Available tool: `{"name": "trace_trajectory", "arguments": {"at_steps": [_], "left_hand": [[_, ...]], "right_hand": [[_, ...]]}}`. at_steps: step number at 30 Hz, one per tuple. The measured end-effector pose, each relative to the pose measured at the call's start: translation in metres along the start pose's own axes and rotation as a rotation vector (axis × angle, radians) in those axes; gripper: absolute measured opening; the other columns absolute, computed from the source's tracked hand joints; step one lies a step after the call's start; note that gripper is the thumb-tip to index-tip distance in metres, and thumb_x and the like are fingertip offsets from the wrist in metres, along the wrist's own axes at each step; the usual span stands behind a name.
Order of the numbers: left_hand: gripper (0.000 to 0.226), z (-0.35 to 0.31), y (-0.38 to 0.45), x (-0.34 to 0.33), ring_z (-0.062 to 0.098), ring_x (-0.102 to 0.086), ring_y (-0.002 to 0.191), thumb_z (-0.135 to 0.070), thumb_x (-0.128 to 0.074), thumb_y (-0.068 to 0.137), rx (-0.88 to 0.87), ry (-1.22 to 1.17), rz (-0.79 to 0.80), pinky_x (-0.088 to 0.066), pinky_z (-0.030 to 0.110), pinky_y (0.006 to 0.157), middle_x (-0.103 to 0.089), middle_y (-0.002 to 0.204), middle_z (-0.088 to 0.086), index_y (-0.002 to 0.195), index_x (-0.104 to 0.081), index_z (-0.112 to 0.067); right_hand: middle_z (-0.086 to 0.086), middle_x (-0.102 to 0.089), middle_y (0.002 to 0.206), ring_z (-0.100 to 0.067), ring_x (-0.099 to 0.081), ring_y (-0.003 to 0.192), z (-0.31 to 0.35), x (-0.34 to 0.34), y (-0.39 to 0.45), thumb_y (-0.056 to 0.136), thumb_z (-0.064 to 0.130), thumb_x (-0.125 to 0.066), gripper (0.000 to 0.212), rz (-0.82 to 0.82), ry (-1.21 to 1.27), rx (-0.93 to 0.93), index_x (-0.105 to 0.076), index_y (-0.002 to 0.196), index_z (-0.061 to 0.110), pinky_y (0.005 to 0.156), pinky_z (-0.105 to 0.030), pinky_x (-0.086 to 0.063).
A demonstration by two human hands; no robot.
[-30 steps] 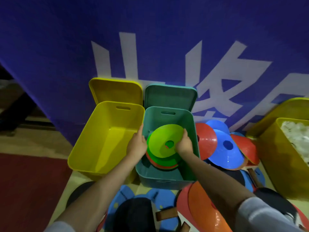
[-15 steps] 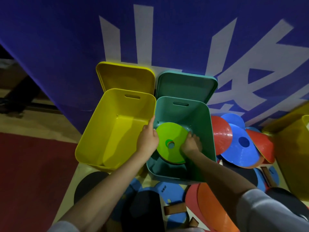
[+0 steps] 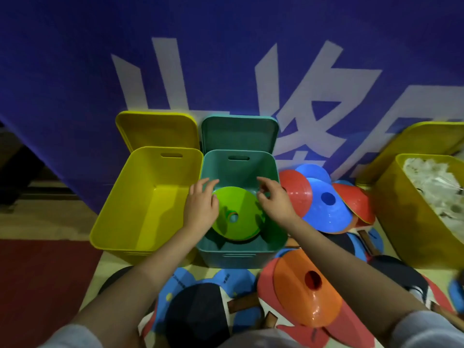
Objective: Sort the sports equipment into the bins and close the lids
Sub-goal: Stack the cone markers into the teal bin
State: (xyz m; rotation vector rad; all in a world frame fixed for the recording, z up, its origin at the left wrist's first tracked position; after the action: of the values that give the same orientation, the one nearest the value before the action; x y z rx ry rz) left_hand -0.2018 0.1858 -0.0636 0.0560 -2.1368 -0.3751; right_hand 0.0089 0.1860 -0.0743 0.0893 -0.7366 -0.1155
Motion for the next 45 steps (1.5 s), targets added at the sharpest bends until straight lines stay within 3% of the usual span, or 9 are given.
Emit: {"name": "trace_trajectory", "arguments": {"at_steps": [4, 8, 11, 20, 27, 31, 35, 39, 45], "left_hand": [[0.036, -0.067, -0.016, -0.014, 0.025, -0.052, 0.112, -0.01, -0.051, 0.088, -0.096, -0.249, 0.034, -0.042, 0.038, 0.098, -0.056, 0.119, 0.007, 0.123, -0.06, -0.014], [0.036, -0.141, -0.032, -0.046, 0.022, -0.057, 0.103, -0.009, -0.049, 0.088, -0.165, -0.426, 0.144, -0.047, 0.036, 0.091, -0.057, 0.115, 0.005, 0.121, -0.061, -0.016], [0.035, -0.186, -0.056, -0.076, 0.019, -0.058, 0.102, -0.013, -0.045, 0.086, -0.245, -0.468, 0.228, -0.047, 0.031, 0.089, -0.058, 0.114, 0.004, 0.117, -0.062, -0.015], [0.035, -0.197, -0.18, -0.212, 0.025, -0.046, 0.118, -0.027, -0.045, 0.091, -0.424, 0.245, 0.861, -0.044, 0.039, 0.089, -0.057, 0.121, 0.002, 0.125, -0.051, -0.023], [0.062, -0.2, -0.188, -0.227, 0.029, -0.045, 0.12, -0.022, -0.044, 0.097, -0.314, 0.421, 0.874, -0.031, 0.037, 0.101, -0.05, 0.131, 0.011, 0.152, -0.016, -0.028], [0.063, -0.199, -0.191, -0.229, 0.028, -0.048, 0.114, -0.013, -0.04, 0.096, -0.249, 0.353, 0.877, -0.028, 0.033, 0.097, -0.054, 0.125, 0.009, 0.15, -0.018, -0.036], [0.063, -0.196, -0.192, -0.231, 0.026, -0.048, 0.111, -0.013, -0.043, 0.094, -0.12, 0.24, 0.886, -0.027, 0.031, 0.095, -0.055, 0.119, 0.007, 0.148, -0.024, -0.039], [0.06, -0.197, -0.183, -0.234, 0.021, -0.048, 0.115, -0.014, -0.047, 0.091, 0.0, 0.078, 0.87, -0.027, 0.031, 0.095, -0.058, 0.119, 0.002, 0.144, -0.032, -0.038], [0.063, -0.187, -0.159, -0.226, 0.005, -0.047, 0.076, 0.001, -0.051, 0.085, 0.323, -0.396, 0.701, -0.04, 0.018, 0.067, -0.048, 0.092, -0.005, 0.137, -0.046, -0.033]], "right_hand": [[0.001, -0.064, 0.1, -0.01, -0.059, 0.09, -0.023, 0.081, -0.032, 0.089, 0.001, -0.053, 0.032, -0.228, 0.196, -0.012, -0.063, 0.116, 0.014, 0.077, -0.008, -0.043], [0.0, -0.064, 0.1, -0.016, -0.06, 0.093, -0.092, 0.136, -0.068, 0.093, 0.009, -0.052, 0.026, -0.352, 0.212, -0.205, -0.063, 0.117, 0.015, 0.079, -0.02, -0.046], [-0.003, -0.062, 0.094, -0.017, -0.058, 0.084, -0.137, 0.162, -0.1, 0.093, 0.008, -0.051, 0.027, -0.383, 0.184, -0.314, -0.062, 0.117, 0.013, 0.064, -0.017, -0.042], [-0.003, -0.063, 0.099, -0.021, -0.059, 0.087, -0.236, 0.167, -0.149, 0.091, 0.012, -0.047, 0.028, -0.222, 0.04, -0.501, -0.061, 0.115, 0.016, 0.076, -0.038, -0.049], [-0.007, -0.064, 0.097, -0.025, -0.06, 0.093, -0.237, 0.147, -0.117, 0.095, 0.011, -0.047, 0.031, -0.025, 0.01, -0.432, -0.059, 0.124, 0.012, 0.07, -0.028, -0.039], [-0.009, -0.058, 0.116, -0.025, -0.057, 0.108, -0.22, 0.141, -0.083, 0.091, 0.009, -0.049, 0.039, 0.033, -0.042, -0.26, -0.054, 0.13, 0.013, 0.085, -0.037, -0.048], [-0.009, -0.047, 0.135, -0.025, -0.04, 0.127, -0.196, 0.13, -0.046, 0.087, 0.01, -0.056, 0.053, 0.083, -0.262, -0.011, -0.046, 0.139, 0.012, 0.101, -0.037, -0.041], [-0.011, -0.027, 0.152, -0.031, -0.025, 0.138, -0.201, 0.086, -0.029, 0.087, 0.031, -0.061, 0.068, 0.42, -0.617, 0.117, -0.032, 0.147, 0.017, 0.109, -0.045, -0.031], [-0.016, 0.0, 0.159, -0.035, -0.004, 0.146, -0.221, 0.069, -0.037, 0.085, 0.036, -0.064, 0.082, 0.51, -0.854, 0.195, -0.017, 0.152, 0.021, 0.114, -0.048, -0.017]]}}
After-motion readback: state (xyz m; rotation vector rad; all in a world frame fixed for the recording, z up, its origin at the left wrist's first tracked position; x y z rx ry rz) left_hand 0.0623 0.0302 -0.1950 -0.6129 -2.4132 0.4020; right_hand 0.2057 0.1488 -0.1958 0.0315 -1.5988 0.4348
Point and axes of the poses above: each hand's wrist, its own y-axis towards the middle knuckle, its own x-axis out of the back of the hand, z = x × y, the point moved 9 cm from there along y, towards the middle knuckle
